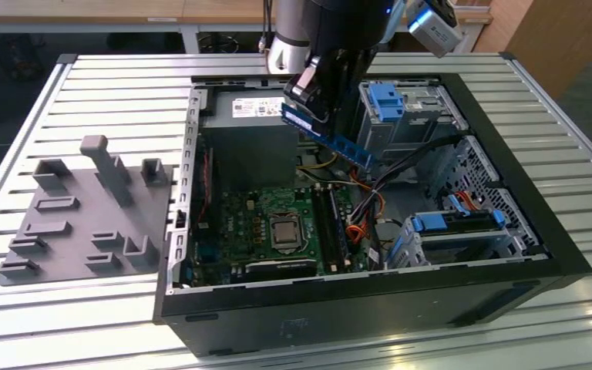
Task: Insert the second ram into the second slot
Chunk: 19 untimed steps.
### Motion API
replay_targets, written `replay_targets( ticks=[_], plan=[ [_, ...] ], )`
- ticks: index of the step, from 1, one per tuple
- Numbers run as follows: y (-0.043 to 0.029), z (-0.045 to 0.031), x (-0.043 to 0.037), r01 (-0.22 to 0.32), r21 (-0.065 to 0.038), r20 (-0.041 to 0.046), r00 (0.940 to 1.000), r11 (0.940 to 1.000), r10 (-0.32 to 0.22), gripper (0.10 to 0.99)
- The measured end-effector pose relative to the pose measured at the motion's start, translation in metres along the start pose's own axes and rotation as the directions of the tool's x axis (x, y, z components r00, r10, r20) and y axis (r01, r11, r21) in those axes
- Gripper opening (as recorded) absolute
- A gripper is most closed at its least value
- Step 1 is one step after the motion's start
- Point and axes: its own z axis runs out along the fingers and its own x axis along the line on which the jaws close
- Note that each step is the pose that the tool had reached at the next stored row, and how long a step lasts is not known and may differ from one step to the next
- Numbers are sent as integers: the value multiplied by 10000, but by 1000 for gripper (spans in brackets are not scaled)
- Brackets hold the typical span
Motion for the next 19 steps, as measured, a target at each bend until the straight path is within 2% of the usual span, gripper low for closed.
replay_targets(
  ticks=[19],
  plan=[
    [0,2,0,-826,13,28,9966,9966,826,118]
  ],
)
